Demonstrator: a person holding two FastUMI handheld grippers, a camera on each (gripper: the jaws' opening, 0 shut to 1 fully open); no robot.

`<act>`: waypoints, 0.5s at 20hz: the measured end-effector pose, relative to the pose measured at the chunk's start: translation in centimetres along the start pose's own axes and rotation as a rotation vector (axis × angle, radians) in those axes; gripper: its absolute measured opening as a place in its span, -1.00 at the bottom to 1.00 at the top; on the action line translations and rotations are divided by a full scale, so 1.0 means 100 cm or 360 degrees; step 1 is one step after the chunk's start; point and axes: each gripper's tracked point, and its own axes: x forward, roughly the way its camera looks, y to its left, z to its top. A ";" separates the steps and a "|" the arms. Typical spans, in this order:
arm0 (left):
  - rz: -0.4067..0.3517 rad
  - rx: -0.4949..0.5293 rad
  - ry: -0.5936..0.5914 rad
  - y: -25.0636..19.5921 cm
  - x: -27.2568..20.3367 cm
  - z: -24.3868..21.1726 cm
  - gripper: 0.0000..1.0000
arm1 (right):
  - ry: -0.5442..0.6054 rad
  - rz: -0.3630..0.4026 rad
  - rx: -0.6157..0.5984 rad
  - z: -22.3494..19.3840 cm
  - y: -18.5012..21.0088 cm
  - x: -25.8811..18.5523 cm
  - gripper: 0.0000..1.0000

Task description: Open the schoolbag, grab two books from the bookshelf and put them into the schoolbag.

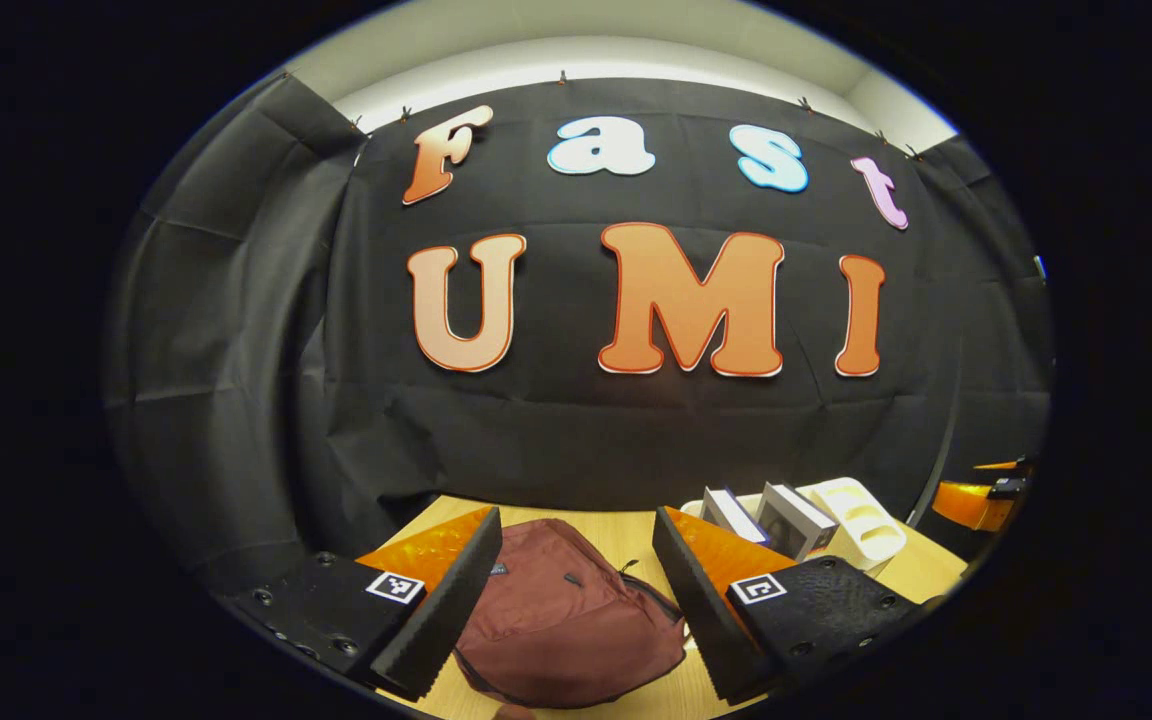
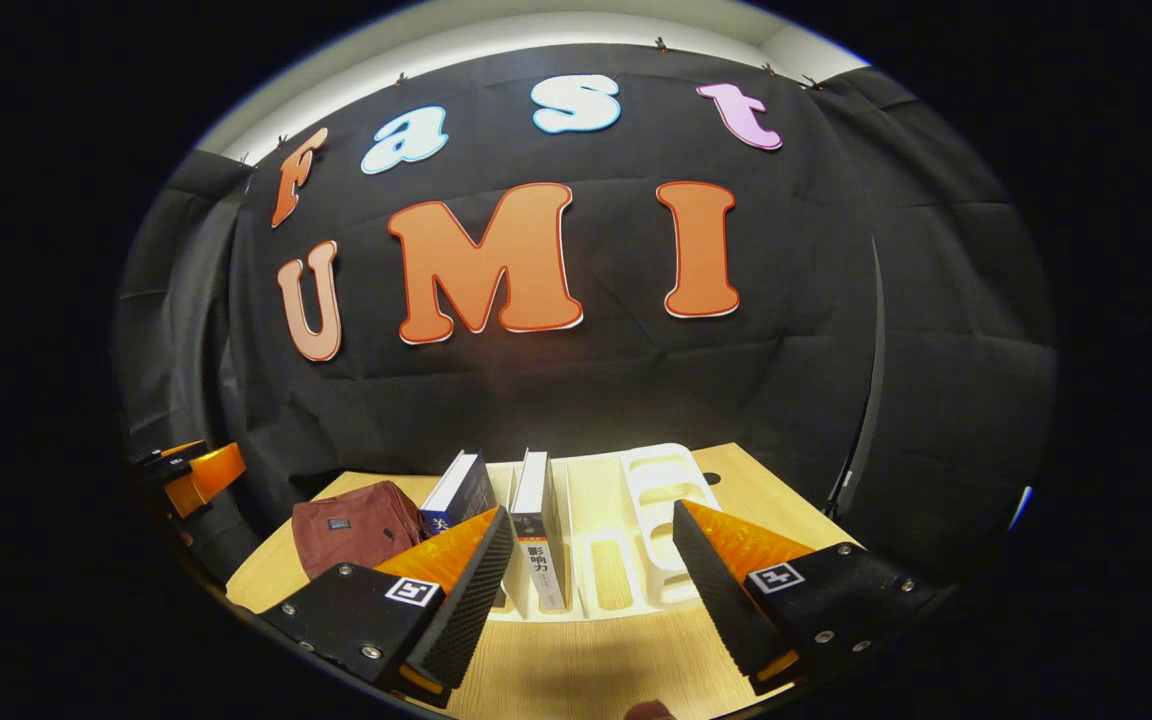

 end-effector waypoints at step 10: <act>-0.0122 0.0589 0.0434 -0.028 -0.007 -0.152 0.94 | 0.0195 -0.0108 0.0014 -0.043 -0.033 -0.001 0.92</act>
